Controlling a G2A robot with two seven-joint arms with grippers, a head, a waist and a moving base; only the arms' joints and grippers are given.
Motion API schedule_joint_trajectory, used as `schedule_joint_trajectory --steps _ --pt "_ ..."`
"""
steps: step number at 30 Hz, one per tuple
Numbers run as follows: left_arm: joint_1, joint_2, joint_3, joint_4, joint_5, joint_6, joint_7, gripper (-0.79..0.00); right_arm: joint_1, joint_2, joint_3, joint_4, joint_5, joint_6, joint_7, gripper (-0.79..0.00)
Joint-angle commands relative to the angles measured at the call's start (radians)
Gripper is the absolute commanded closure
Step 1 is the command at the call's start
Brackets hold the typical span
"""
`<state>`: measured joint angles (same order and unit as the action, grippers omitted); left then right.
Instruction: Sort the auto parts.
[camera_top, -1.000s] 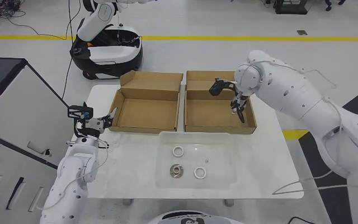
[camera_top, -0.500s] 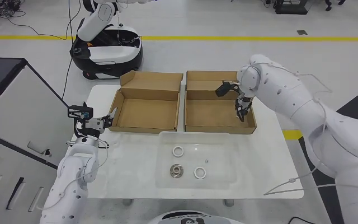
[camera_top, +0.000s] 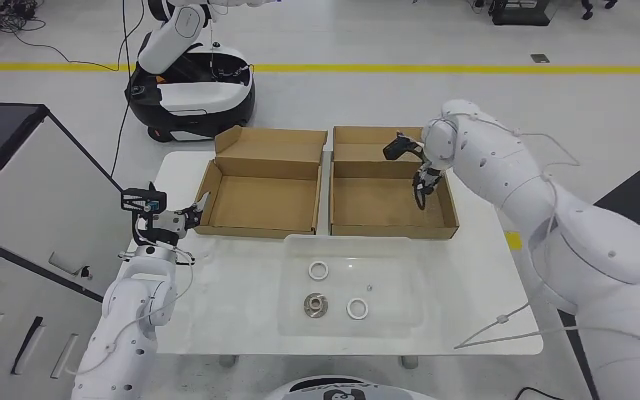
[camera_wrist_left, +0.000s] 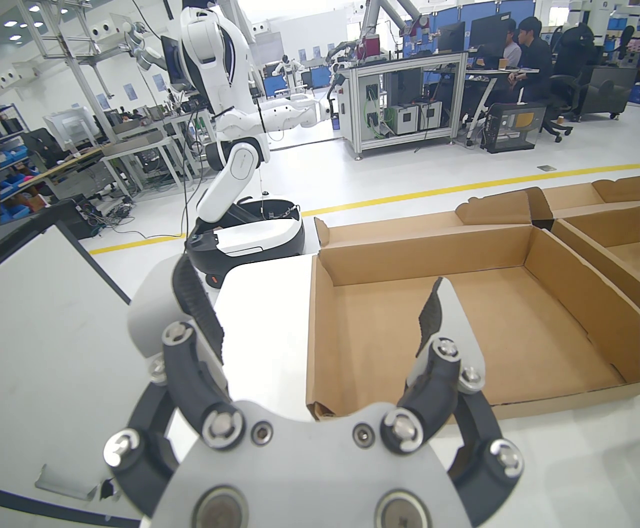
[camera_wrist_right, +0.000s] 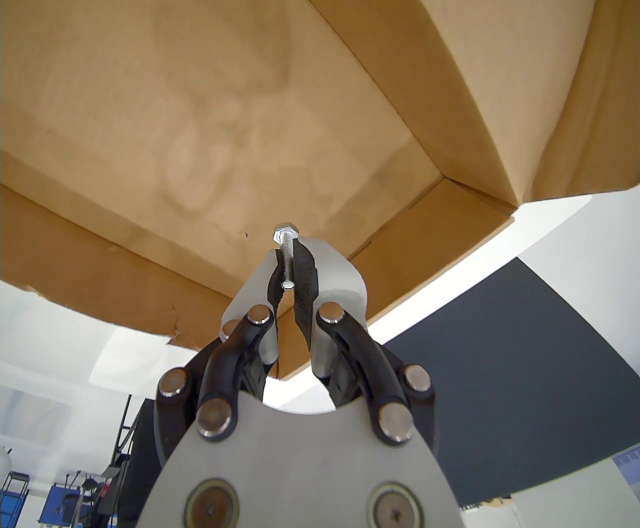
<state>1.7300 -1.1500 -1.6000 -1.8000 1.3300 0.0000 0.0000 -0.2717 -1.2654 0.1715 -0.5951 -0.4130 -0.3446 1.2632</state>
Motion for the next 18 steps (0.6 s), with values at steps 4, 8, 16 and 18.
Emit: schedule_joint_trajectory --steps 4,8,16,18 --pt "0.000 0.000 0.000 0.000 0.000 0.000 0.000 -0.785 -0.017 -0.028 -0.001 0.037 -0.032 0.012 -0.045 0.000" --pt "0.000 0.000 0.000 0.000 0.000 0.000 0.000 -0.785 -0.030 -0.047 -0.001 0.061 -0.057 0.021 -0.082 0.000" --pt "0.000 0.000 0.000 0.000 0.000 0.000 0.000 -0.785 -0.062 -0.077 0.001 0.109 -0.111 0.036 -0.139 0.000" --pt "0.000 0.000 0.000 0.000 0.000 0.000 0.000 -0.785 -0.065 -0.083 0.003 0.119 -0.116 0.035 -0.138 0.000"
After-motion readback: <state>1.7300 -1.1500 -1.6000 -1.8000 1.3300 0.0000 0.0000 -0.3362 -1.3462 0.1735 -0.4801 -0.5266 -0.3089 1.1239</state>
